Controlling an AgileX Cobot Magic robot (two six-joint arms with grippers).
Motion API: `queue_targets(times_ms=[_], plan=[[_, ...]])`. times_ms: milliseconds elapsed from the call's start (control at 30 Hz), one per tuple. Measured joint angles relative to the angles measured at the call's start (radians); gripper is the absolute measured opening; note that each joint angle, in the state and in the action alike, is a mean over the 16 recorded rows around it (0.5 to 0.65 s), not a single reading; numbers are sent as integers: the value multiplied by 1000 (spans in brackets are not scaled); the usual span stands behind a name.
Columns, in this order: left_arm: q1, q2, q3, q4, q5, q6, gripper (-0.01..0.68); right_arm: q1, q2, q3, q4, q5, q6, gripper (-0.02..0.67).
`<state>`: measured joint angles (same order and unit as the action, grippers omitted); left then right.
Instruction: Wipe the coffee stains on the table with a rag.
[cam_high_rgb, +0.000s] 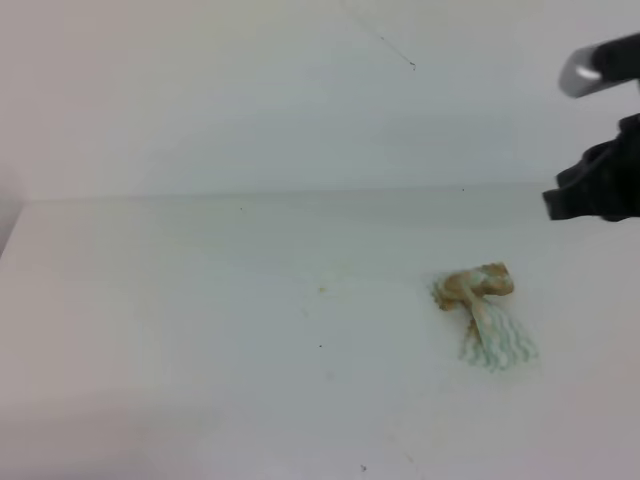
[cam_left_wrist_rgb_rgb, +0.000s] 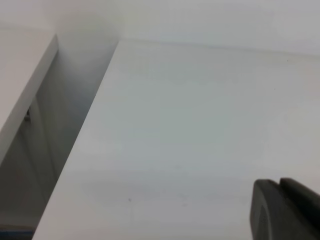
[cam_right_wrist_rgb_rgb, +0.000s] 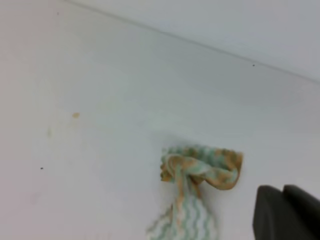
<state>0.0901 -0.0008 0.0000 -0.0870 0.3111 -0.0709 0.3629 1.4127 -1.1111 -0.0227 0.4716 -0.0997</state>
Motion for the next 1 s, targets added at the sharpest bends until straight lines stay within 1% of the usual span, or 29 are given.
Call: queue_targets(times_ms=[100,200,333,533,733,1000], plan=[[0,0,0,0,0,0,-3,0,-139,31,11,48,-16,50],[0,0,0,0,0,0,-3,0,-288,84,23,85,-32,15],[0,0,0,0,-1,0,-3,0,-494,186,39,86,-46,2],[0,0,0,0,-1,0,-2,0,-737,363,32,22,-26,0],[0,0,0,0,-1,0,-2,2,-859,483,11,-35,6,0],[0,0,0,0,0,0,-2,6,-872,529,-1,-28,22,0]])
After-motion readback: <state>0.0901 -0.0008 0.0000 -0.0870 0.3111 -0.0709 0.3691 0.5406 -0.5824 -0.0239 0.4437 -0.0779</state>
